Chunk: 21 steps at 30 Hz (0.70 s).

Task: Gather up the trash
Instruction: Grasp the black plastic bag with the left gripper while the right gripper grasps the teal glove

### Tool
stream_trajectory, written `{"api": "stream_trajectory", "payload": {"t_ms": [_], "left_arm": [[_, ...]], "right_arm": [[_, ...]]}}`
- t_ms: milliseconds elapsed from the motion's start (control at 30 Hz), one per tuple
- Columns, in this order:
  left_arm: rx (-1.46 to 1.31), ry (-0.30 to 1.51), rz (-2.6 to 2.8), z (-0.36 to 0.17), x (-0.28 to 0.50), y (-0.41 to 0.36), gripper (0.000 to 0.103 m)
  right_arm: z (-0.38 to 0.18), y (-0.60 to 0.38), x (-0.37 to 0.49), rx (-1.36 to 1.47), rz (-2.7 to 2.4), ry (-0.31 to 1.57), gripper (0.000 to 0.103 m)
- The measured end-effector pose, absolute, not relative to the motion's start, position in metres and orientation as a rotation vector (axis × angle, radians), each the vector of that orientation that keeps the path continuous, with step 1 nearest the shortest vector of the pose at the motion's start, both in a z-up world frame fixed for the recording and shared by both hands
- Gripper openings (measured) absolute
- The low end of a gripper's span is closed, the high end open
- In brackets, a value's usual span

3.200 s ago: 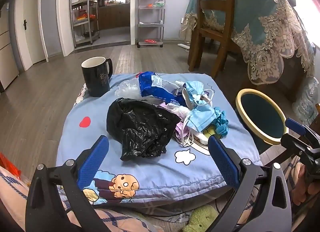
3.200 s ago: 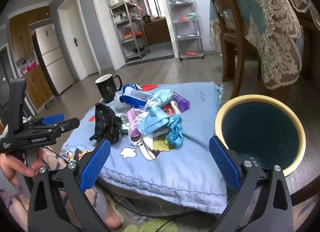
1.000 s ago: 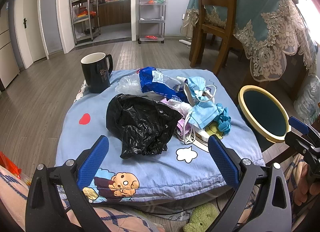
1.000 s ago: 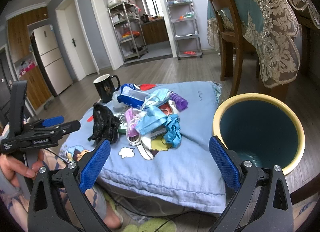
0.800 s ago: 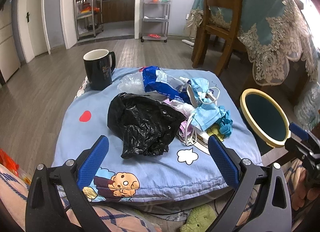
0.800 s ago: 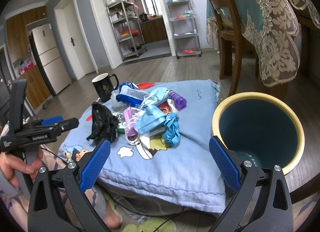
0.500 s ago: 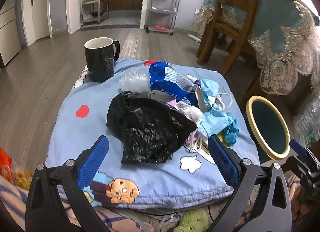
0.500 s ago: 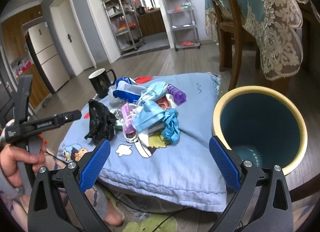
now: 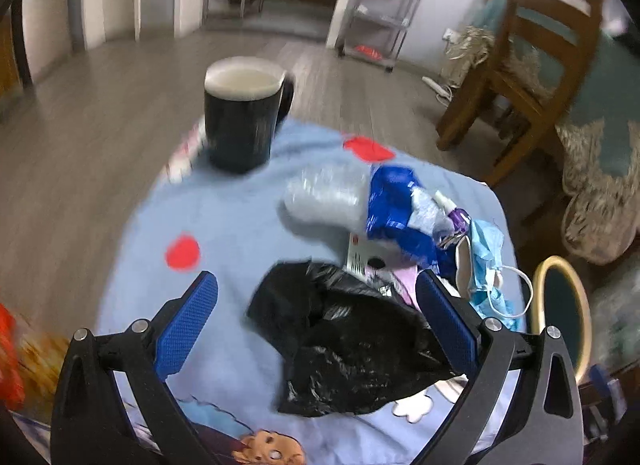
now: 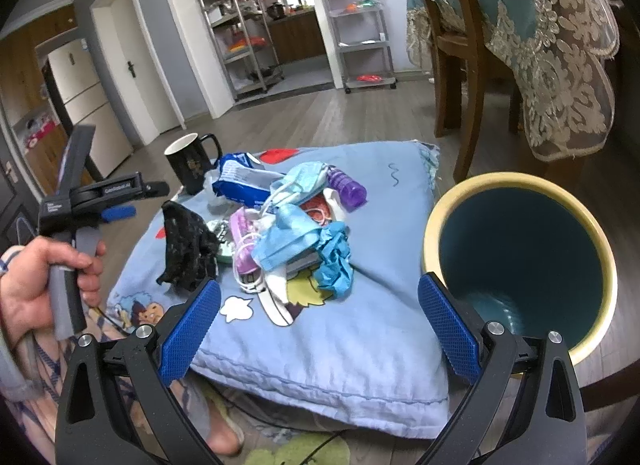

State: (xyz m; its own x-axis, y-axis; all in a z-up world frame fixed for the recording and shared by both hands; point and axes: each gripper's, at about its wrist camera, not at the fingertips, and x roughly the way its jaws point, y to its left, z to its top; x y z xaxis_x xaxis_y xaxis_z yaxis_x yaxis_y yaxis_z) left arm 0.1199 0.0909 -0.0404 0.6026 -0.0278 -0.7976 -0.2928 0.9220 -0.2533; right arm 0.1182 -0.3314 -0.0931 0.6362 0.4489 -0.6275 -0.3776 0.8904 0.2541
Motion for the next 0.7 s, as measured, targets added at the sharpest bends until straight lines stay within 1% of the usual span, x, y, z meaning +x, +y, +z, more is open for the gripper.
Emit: {"api": "stream_trajectory", "payload": {"t_ms": [67, 133, 200, 233, 300, 400, 433, 467, 500, 600, 700], "left_arm": [[-0.434, 0.953, 0.134, -0.053, 0.123, 0.097, 0.095], [-0.466, 0.998, 0.089, -0.067, 0.128, 0.099, 0.085], [-0.488, 1.036, 0.071, -0.079, 0.13, 0.1, 0.067], [-0.493, 1.05, 0.068, -0.083, 0.13, 0.099, 0.062], [-0.491, 1.076, 0.053, -0.091, 0.131, 0.098, 0.042], [-0.456, 1.099, 0.029, -0.096, 0.133, 0.091, 0.029], [-0.445, 1.102, 0.025, -0.095, 0.133, 0.089, 0.026], [-0.438, 1.103, 0.022, -0.095, 0.133, 0.088, 0.019], [-0.439, 1.106, 0.013, -0.095, 0.132, 0.088, 0.014], [-0.458, 1.095, 0.0, -0.09, 0.13, 0.09, 0.007], [-0.481, 1.06, 0.002, -0.08, 0.122, 0.094, 0.006]], "right_arm": [[-0.095, -0.332, 0.121, 0.114, 0.468, 0.757, 0.098], [-0.097, -0.331, 0.123, 0.117, 0.466, 0.764, 0.098], [-0.096, -0.329, 0.125, 0.116, 0.468, 0.767, 0.098], [-0.096, -0.328, 0.125, 0.116, 0.469, 0.767, 0.098], [-0.096, -0.328, 0.127, 0.12, 0.467, 0.769, 0.098], [-0.098, -0.328, 0.132, 0.135, 0.459, 0.777, 0.098], [-0.099, -0.328, 0.134, 0.142, 0.456, 0.782, 0.098], [-0.1, -0.329, 0.135, 0.145, 0.454, 0.788, 0.098], [-0.101, -0.329, 0.137, 0.148, 0.449, 0.794, 0.098], [-0.105, -0.329, 0.143, 0.153, 0.44, 0.81, 0.098], [-0.109, -0.33, 0.149, 0.153, 0.432, 0.825, 0.098]]}}
